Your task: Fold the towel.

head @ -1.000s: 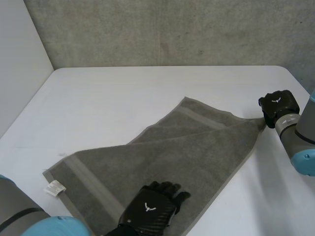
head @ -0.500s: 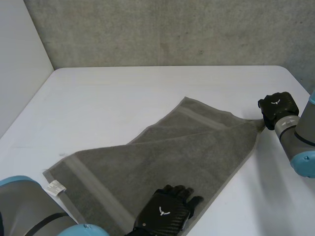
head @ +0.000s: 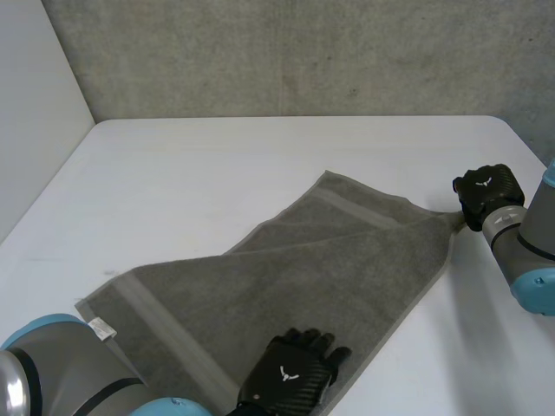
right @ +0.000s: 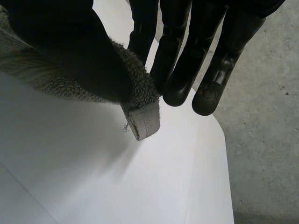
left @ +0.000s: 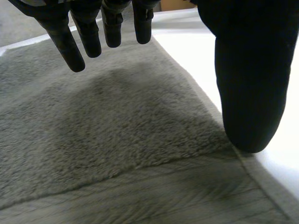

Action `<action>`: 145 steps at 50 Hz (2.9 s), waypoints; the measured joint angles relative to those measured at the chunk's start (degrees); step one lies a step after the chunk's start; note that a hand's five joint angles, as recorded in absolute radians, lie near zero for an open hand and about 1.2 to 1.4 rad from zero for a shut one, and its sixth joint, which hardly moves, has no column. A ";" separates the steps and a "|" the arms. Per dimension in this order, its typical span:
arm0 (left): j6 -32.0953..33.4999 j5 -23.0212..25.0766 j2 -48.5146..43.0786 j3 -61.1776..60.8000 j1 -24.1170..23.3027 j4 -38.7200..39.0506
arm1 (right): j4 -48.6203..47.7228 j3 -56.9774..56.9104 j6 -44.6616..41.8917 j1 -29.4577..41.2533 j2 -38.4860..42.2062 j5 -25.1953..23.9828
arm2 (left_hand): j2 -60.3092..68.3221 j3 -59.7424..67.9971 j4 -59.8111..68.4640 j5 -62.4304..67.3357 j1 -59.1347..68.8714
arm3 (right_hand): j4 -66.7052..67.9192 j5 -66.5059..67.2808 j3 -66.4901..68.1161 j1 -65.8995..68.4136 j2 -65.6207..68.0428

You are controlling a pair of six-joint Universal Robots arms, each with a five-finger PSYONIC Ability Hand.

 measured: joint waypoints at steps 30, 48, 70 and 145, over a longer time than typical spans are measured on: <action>1.77 -7.16 1.23 0.50 1.36 -0.90 | -0.05 0.47 0.00 0.63 -0.09 -0.15 | 0.03 0.00 0.01 0.00 0.00 | 0.00 0.00 0.00 0.00 0.00; -2.10 -2.11 0.04 0.56 -0.76 -0.60 | -0.04 0.59 -0.33 0.63 0.10 -0.15 | 0.30 0.38 0.33 0.00 0.05 | 0.01 0.01 0.00 0.00 0.00; -1.11 -6.58 -1.51 1.10 0.19 -0.28 | -0.05 0.98 -1.24 0.87 0.18 -0.15 | 0.35 0.38 0.33 0.00 0.01 | 0.01 0.08 0.00 0.00 0.00; 24.48 6.57 -6.22 56.41 36.22 4.56 | -21.77 -26.25 -1.93 12.71 -4.05 5.46 | 59.45 59.47 59.58 56.37 56.30 | 0.25 0.11 0.22 0.00 0.29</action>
